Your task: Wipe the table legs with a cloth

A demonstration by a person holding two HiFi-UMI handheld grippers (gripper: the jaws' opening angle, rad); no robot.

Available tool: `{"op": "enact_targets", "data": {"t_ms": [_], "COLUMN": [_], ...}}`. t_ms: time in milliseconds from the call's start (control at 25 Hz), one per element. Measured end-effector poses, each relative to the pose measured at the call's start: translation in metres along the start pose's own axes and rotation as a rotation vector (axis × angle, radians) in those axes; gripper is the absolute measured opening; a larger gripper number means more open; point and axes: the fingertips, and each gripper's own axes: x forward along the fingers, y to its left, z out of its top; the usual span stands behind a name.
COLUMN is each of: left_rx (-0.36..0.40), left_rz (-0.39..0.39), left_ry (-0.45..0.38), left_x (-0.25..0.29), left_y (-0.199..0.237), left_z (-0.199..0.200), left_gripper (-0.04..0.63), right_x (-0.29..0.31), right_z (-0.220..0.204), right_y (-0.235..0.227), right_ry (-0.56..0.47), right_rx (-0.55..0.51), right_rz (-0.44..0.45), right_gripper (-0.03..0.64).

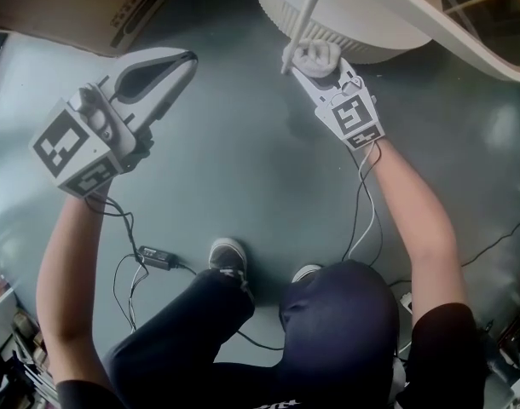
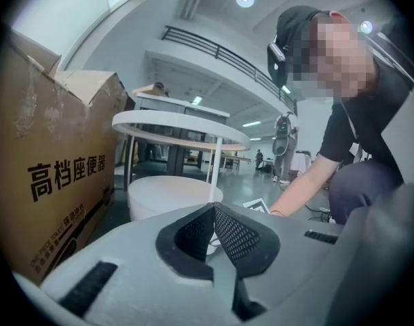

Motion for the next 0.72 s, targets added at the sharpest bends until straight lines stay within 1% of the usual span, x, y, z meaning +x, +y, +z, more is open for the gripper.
{"op": "enact_targets", "data": {"t_ms": [120, 200, 320, 400, 440, 520, 600, 640, 720], "left_rx": [-0.014, -0.039, -0.11, -0.116, -0.106, -0.092, -0.099, -0.107, -0.123], "left_rz": [-0.025, -0.045, -0.075, -0.089, -0.085, -0.052, -0.012, 0.003, 0.017], "left_ry": [0.025, 0.022, -0.014, -0.011, -0.001, 0.019, 0.03, 0.025, 0.001], "left_x": [0.017, 0.028, 0.053, 0.071, 0.075, 0.068, 0.057, 0.054, 0.052], "left_y": [-0.014, -0.024, -0.032, -0.031, -0.028, -0.02, -0.012, -0.009, -0.004], "left_z": [-0.017, -0.023, -0.022, -0.022, -0.025, -0.036, -0.05, -0.054, -0.055], "left_gripper": [0.005, 0.005, 0.005, 0.005, 0.005, 0.005, 0.005, 0.005, 0.005], "right_x": [0.008, 0.015, 0.02, 0.021, 0.023, 0.027, 0.024, 0.018, -0.001], "right_z": [-0.014, -0.024, -0.042, -0.055, -0.063, -0.075, -0.074, -0.067, -0.036], "right_y": [0.003, 0.005, -0.002, -0.012, -0.011, -0.001, 0.011, 0.015, 0.016], "right_ry": [0.03, 0.051, 0.059, 0.074, 0.102, 0.177, 0.222, 0.22, 0.17], "right_rx": [0.075, 0.115, 0.144, 0.146, 0.144, 0.145, 0.172, 0.19, 0.192], "right_rz": [-0.02, -0.021, -0.02, -0.014, -0.004, 0.02, 0.031, 0.028, 0.011], "right_gripper": [0.08, 0.08, 0.08, 0.08, 0.08, 0.08, 0.08, 0.08, 0.08]}}
